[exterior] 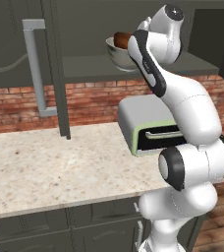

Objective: Pick up the bowls on the counter and stack them on top of one another in the open cabinet. Place the smaller bowl on top of the larger bowl.

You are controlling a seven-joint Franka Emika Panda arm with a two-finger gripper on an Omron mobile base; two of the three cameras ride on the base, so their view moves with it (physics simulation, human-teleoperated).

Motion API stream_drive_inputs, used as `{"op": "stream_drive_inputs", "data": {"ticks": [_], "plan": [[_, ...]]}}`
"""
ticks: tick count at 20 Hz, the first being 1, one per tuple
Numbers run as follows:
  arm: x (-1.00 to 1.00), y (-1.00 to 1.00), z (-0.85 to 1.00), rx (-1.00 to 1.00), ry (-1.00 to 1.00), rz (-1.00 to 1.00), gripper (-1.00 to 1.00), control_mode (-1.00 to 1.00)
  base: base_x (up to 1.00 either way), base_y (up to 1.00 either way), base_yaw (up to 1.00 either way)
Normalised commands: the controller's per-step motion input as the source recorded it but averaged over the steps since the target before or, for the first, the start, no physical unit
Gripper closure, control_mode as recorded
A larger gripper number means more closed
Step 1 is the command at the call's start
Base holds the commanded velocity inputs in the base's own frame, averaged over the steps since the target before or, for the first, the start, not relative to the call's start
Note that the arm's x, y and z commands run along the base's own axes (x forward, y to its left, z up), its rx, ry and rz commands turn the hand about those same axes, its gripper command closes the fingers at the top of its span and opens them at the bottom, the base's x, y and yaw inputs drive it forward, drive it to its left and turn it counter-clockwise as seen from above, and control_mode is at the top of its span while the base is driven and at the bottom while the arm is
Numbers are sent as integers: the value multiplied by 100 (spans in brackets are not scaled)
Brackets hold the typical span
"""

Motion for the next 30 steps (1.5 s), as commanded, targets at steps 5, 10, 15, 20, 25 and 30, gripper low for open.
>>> {"op": "stream_drive_inputs", "data": {"ticks": [5,10,15,20,25,30], "plan": [[64,-7,-10,0,0,0,100,-100,0,0,0],[4,-2,-3,0,-1,0,-100,-100,0,0,0],[-33,0,0,0,-12,0,-100,-100,0,0,0],[-76,0,-1,0,-17,0,-100,-100,0,0,0],[-100,4,-30,0,-14,0,-100,-100,0,0,0],[-100,9,-59,0,-13,-3,-100,-100,0,0,0]]}}
